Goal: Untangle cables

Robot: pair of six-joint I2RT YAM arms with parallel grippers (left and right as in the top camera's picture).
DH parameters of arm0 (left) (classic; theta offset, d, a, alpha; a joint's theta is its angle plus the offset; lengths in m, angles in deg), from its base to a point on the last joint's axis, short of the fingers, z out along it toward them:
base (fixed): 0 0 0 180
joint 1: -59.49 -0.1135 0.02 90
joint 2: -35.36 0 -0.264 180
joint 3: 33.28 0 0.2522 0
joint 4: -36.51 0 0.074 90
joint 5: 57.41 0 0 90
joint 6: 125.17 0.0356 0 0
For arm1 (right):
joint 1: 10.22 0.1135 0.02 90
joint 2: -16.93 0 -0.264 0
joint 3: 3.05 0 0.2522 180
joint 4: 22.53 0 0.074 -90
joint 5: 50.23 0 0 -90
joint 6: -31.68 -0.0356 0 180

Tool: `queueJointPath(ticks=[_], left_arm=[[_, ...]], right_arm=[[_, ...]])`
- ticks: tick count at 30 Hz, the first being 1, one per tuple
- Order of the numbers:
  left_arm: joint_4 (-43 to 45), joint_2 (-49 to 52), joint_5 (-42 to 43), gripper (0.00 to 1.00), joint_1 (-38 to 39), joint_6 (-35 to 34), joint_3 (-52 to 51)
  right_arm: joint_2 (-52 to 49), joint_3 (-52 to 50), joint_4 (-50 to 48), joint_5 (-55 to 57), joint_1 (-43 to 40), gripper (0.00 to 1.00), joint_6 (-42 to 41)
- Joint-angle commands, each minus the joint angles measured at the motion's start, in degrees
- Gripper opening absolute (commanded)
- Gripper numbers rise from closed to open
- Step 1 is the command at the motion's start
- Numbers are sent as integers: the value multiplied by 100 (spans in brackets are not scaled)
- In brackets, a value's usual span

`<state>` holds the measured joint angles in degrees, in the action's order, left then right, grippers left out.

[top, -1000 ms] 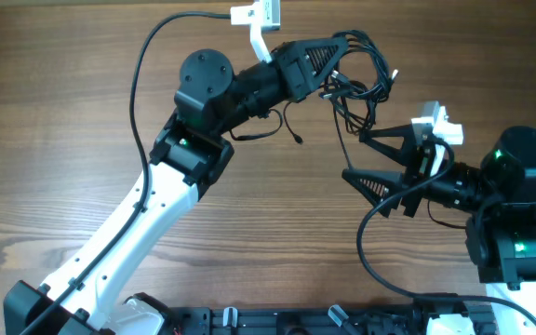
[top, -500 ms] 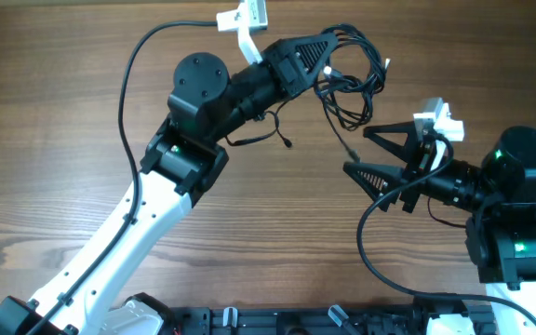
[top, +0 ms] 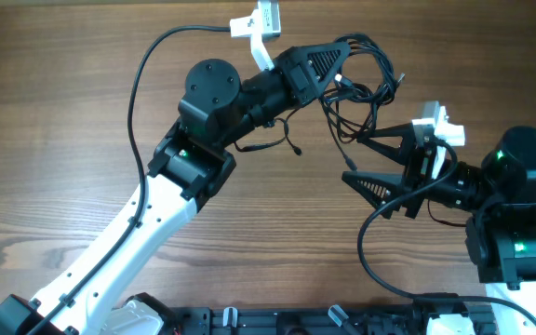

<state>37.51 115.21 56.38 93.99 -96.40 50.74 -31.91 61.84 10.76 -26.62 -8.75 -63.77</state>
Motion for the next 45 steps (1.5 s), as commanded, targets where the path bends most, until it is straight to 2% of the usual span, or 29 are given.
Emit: queueJointPath(ticks=[1,8,11,13,22,27,29,36,45], left_arm=[[33,-138,-72,4,72,-72,109],[33,-138,-72,4,173,-50,109],[17,-138,-74,4,160,463,109],[17,-138,-81,4,74,573,109],[129,-144,-179,4,-376,61,109],[129,-142,-190,4,-103,-280,109],[149,-142,-435,4,72,-289,109],[297,-142,-855,4,407,-282,109],[313,-131,-887,4,579,-197,109]], right_arm=[[63,-9,-50,-232,33,85,-72],[63,-9,-155,319,33,87,-251],[63,-9,-151,660,33,87,-428],[63,-9,-122,662,33,87,-444],[63,-9,361,789,33,89,-348],[63,-9,188,352,35,92,94],[63,-9,136,109,35,92,251],[24,-9,162,-44,35,93,251],[26,-9,-83,-238,33,94,212]])
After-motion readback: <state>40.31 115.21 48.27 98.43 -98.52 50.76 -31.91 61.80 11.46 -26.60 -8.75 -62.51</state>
